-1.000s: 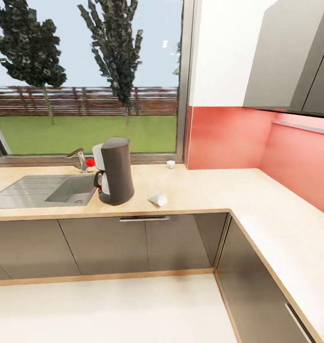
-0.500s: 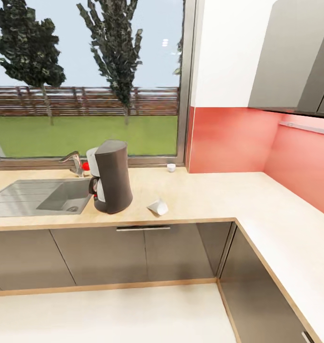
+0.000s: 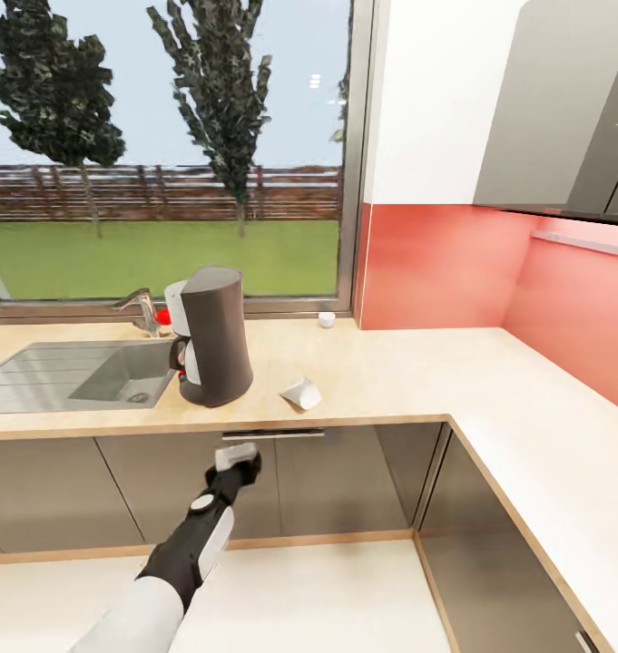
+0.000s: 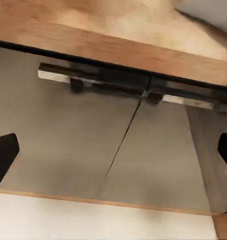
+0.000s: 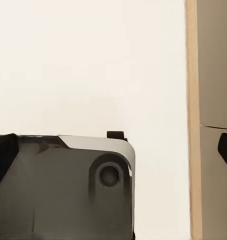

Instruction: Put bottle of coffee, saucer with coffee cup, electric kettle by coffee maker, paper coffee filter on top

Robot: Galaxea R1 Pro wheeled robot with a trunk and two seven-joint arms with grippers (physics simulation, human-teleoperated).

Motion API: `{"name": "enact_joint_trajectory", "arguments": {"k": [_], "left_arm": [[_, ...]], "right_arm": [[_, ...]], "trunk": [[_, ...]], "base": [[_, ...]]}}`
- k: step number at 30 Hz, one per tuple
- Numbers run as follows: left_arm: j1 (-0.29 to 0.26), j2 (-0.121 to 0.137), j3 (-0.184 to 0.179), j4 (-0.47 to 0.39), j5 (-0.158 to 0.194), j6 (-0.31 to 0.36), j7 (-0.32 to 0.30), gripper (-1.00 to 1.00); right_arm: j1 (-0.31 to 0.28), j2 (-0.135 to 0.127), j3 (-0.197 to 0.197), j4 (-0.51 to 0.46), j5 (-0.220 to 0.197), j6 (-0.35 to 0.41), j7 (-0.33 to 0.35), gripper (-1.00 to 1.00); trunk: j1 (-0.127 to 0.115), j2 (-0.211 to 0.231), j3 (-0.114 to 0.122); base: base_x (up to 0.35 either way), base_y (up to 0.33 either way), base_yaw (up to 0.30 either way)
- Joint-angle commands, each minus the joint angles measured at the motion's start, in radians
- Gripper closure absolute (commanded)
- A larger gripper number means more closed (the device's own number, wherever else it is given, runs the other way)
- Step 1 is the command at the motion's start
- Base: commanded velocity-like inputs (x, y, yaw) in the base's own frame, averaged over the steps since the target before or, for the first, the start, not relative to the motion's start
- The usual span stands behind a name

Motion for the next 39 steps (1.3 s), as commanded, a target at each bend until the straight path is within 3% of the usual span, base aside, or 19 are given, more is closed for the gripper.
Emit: {"name": "enact_joint_trajectory", "arguments": {"k": [1,5,9,15,18,25,39], "left_arm": [[-0.033,-0.006,-0.001,0.0,0.011,0.02,0.023,-1.0],[-0.107,-0.023,-0.009,0.005,0.01,0.051,0.073,-1.0],[-0.163,-0.03,-0.039,0.013,0.01,0.089,0.101,-1.0],[-0.232,-0.027,-0.05,0.013,0.009,0.195,0.16,-1.0],[-0.221,-0.022,-0.054,-0.021,0.006,0.213,0.163,-1.0],[-0.212,-0.025,-0.104,-0.025,0.001,0.213,0.17,-1.0],[-0.168,-0.024,-0.111,-0.022,0.0,0.204,0.171,-1.0]], "right_arm": [[0.0,0.005,0.001,-0.001,0.0,-0.002,0.001,-1.0],[0.0,0.039,0.003,-0.004,0.0,0.001,0.001,-1.0],[0.0,0.09,0.037,-0.006,0.0,0.002,-0.002,-1.0],[0.0,0.106,0.047,-0.002,-0.007,0.003,-0.008,-1.0],[0.0,0.106,0.043,0.0,-0.008,0.006,-0.009,-1.0],[0.0,0.105,0.046,0.055,-0.008,0.005,-0.004,-1.0],[0.0,0.106,0.047,0.098,-0.008,0.005,-0.002,-1.0]], "trunk": [[0.001,-0.002,-0.002],[0.001,-0.002,-0.002],[0.001,-0.002,-0.002],[0.001,-0.002,-0.002],[0.001,-0.002,-0.002],[0.001,-0.002,-0.002],[0.001,-0.002,-0.002]], "base": [[0.0,0.0,0.0],[0.0,0.0,0.0],[0.0,0.0,0.0],[0.0,0.0,0.0],[0.0,0.0,0.0],[0.026,-0.001,0.0],[0.265,-0.024,0.0]]}}
